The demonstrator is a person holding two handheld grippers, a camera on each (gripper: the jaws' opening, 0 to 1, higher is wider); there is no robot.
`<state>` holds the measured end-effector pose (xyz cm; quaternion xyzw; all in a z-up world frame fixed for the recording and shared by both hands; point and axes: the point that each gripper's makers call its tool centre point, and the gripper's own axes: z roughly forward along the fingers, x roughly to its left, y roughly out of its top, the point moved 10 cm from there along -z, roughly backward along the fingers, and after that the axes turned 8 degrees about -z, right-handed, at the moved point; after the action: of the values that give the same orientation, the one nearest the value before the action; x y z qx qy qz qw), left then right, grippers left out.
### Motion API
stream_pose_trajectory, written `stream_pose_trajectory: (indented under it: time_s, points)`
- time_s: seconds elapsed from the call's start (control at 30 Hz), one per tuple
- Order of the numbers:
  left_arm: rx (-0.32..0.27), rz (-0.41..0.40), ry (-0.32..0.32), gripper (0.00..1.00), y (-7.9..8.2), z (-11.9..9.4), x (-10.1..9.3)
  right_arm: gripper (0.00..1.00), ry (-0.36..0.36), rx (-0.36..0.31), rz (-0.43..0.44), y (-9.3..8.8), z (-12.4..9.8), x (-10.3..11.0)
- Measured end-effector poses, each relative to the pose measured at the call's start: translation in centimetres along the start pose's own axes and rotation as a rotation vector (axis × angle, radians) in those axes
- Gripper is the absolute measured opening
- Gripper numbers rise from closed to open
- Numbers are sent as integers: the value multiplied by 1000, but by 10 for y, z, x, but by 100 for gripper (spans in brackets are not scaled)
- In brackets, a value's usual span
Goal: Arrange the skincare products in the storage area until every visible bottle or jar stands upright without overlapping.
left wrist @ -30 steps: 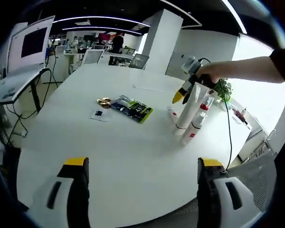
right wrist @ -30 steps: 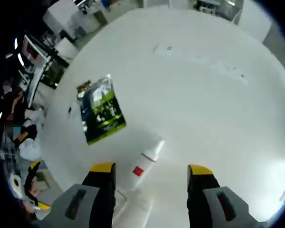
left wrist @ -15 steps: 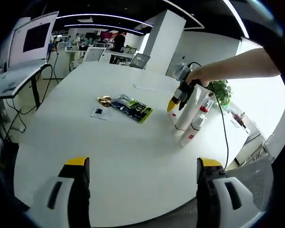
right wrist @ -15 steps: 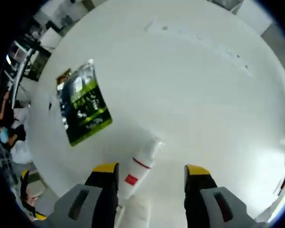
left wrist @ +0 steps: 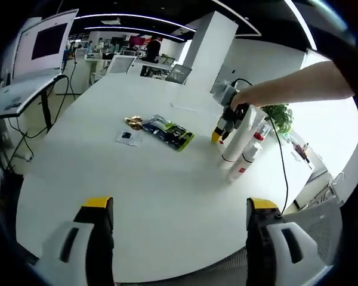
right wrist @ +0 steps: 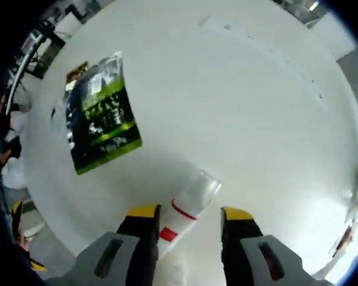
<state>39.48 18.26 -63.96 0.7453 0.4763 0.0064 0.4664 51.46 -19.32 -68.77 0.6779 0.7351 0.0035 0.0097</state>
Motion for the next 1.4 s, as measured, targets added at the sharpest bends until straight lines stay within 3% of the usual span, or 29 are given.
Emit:
stream_pose_trajectory:
  time_s: [0.27,0.53,0.57,0.67,1.0,1.2,1.27,1.4]
  points:
    - [14,-5,-1,87,-1,1,0,19,-4,-1,-58,0,4,0]
    - [22,-4,0,87,-2,1,0,15,4,0,-132,0,4,-1]
    - [22,-5,-2,87,-2,1,0,15,5,-5,-188,1,4,-2]
    - [26,-4,-2,87,-2,1,-1,15,-4,-6,-240,1,4,2]
    - [26,-3,6,86,-2,1,0,12,-10,16,-258,6,4,3]
    - [25,10,15,85,-1,2,1,12,-20,-34,-311,4,1,3]
    - [29,15,13,85,-2,2,0,12,-1,-78,-303,6,-4,3]
    - [32,31,14,85,-2,2,-1,13,-38,-140,-348,14,-23,-3]
